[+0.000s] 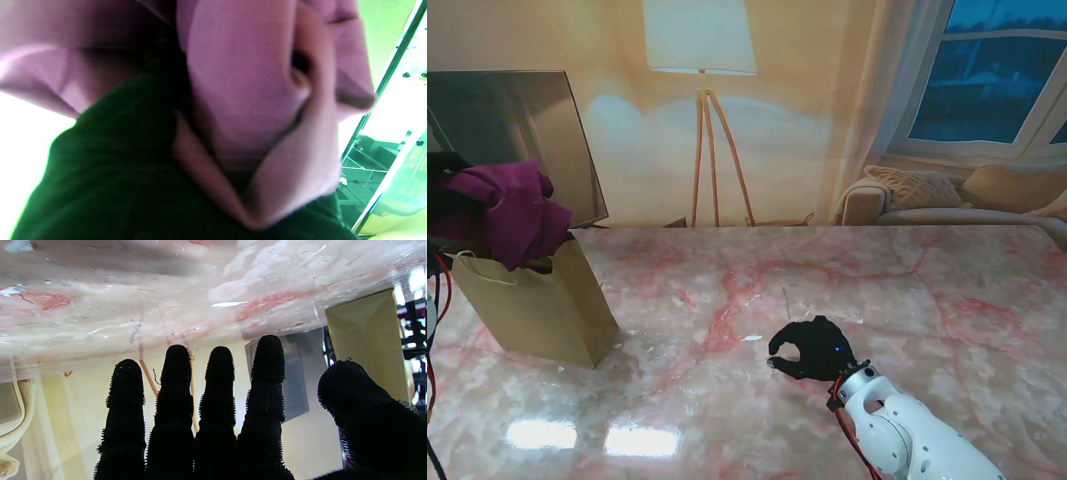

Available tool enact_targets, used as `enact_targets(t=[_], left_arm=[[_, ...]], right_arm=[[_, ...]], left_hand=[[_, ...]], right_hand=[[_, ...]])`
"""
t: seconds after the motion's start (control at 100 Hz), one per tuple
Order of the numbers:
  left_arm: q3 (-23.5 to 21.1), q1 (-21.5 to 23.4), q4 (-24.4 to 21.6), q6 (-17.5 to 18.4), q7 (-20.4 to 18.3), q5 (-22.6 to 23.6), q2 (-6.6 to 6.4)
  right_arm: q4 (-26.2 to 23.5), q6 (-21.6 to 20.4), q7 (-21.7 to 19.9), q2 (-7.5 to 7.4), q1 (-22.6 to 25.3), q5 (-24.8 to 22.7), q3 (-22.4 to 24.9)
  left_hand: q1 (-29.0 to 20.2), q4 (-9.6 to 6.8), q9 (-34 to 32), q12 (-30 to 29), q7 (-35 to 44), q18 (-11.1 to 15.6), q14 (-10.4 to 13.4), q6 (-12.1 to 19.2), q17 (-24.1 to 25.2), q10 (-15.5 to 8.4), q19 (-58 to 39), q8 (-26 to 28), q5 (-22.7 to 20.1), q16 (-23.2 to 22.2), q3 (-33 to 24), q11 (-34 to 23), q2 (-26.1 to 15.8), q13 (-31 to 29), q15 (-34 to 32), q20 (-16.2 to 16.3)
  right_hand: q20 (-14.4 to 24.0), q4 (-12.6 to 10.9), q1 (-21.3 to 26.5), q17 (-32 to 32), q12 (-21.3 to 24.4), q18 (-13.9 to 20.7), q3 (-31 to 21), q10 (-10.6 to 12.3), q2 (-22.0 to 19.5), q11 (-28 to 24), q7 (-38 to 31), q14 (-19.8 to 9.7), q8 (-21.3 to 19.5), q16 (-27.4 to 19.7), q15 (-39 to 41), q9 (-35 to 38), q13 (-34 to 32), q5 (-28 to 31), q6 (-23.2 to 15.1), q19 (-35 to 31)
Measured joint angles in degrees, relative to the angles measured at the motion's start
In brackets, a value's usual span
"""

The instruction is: Fold the socks and the shorts into the kraft paper bag

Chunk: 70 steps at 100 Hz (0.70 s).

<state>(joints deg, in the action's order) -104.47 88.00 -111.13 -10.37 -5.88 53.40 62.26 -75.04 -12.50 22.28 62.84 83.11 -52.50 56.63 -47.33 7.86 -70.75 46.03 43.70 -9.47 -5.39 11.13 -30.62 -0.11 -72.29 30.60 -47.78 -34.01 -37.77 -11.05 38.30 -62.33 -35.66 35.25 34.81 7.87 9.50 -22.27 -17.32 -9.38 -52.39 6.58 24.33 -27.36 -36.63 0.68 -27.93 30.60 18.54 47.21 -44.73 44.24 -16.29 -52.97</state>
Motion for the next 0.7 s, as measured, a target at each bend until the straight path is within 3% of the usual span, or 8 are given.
enact_targets(t=[0.24,0.7], left_arm=[[-1.16,1.49,0.54,2.26,-1.4,2.55,-0.52],[-3.22,3.97,-2.52,11.27,-15.2,13.84,-2.47]], right_arm=[[0.08,-0.05,0.2,0.12,0.0,0.0,0.0],[0.25,-0.06,-0.08,0.16,-0.09,0.51,-0.54]], left_hand=[[0.05,0.0,-0.65,-0.4,0.0,0.01,0.0,0.02,0.0,0.0,0.01,-2.08,-0.62,0.01,0.0,0.45,-0.02,0.0,0.0,0.04],[1.23,0.02,-2.26,-0.69,-0.03,-0.17,0.0,0.04,1.23,-0.03,1.0,-7.02,-2.17,-0.02,-2.09,0.72,1.42,0.0,-0.01,0.73]], right_hand=[[0.0,0.0,0.0,0.01,0.0,0.0,0.0,-0.01,-0.02,0.0,0.0,0.0,-0.01,0.0,0.0,0.0,0.0,0.05,0.0,0.0],[0.0,0.0,0.0,0.05,0.0,-0.01,0.01,-0.01,-0.66,0.0,0.0,0.0,-0.01,0.0,0.0,0.0,0.0,0.18,0.0,0.0]])
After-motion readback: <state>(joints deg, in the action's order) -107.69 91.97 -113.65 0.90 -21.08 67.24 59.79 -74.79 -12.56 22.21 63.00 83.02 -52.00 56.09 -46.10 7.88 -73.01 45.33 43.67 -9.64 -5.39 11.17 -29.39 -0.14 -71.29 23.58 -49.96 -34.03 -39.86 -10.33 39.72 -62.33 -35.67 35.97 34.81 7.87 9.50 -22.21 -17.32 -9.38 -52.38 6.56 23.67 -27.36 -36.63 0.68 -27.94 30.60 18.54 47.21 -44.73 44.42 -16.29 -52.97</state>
